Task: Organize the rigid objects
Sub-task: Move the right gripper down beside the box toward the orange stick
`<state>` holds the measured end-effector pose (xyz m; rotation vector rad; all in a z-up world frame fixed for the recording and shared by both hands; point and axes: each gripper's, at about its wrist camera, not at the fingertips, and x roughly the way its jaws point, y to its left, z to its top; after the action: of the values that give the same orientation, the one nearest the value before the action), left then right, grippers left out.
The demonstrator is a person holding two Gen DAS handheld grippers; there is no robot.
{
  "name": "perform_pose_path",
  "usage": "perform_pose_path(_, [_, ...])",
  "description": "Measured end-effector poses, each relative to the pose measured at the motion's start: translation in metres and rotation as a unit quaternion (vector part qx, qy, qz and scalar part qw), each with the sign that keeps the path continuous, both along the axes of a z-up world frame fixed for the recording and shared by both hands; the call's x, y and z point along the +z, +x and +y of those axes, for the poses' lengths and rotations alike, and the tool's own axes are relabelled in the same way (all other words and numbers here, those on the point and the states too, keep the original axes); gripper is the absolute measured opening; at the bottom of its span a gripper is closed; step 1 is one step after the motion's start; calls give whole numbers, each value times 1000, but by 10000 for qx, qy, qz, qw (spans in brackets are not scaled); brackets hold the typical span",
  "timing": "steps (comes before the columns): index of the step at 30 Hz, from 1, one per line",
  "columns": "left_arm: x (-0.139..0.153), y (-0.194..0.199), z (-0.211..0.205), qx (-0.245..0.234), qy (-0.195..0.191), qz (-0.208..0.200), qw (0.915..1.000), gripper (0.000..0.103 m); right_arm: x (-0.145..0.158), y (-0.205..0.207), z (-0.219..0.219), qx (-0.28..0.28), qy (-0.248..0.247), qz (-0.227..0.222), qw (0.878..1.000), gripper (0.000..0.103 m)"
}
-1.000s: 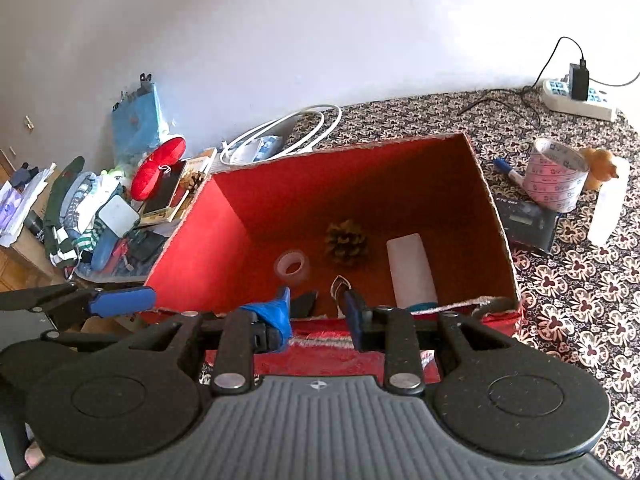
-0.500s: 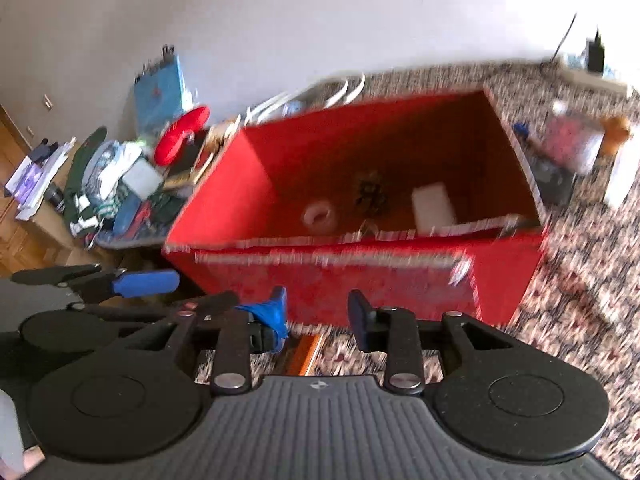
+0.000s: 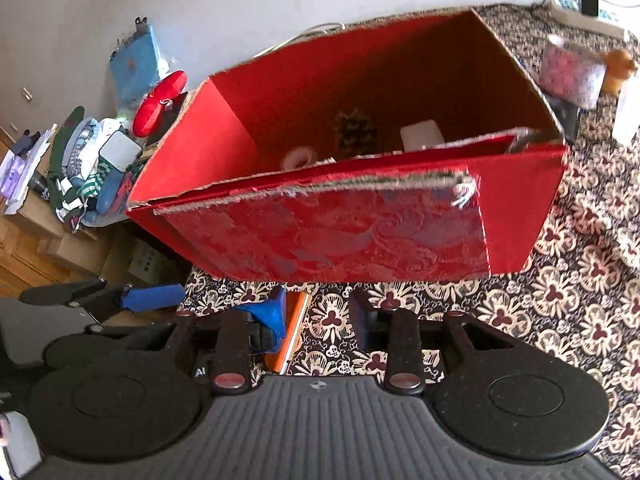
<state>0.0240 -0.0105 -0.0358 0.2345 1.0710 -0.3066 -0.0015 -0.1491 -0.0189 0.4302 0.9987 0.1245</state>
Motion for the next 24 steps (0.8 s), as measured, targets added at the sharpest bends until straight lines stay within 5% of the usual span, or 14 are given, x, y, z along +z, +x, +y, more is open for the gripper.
perform_pose_path(24, [-45,-7,-6,-95,-493,409,9979,62,-50,-9,-34,-4,1166,758,9903,16])
